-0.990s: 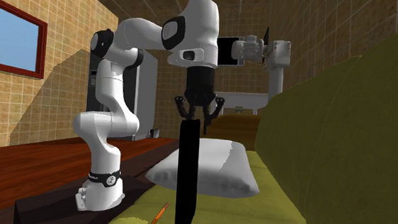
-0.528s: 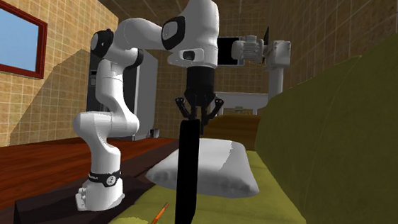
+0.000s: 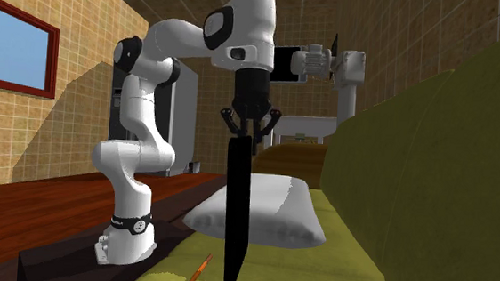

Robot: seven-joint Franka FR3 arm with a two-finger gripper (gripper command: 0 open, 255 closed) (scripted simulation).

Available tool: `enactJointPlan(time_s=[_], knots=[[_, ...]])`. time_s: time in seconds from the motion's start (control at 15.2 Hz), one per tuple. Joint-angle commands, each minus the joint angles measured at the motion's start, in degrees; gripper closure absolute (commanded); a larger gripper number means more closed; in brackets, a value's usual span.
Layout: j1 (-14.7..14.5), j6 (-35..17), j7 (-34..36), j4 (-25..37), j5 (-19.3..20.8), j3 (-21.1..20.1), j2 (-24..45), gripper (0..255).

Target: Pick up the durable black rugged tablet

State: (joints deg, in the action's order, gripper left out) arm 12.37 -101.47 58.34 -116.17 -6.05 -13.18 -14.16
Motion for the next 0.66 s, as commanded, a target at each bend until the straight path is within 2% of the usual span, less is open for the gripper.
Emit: enactJointPlan(time_s=[0.0, 0.46, 0.59], knots=[[0.02, 1.64, 0.19, 1.89, 0.09, 0.0, 0.22, 255], [0.13, 7.04, 0.53, 7.76, 0.3, 0.15, 0.69, 255], [0.13, 7.15, 0.54, 7.89, 0.31, 0.15, 0.71, 255]])
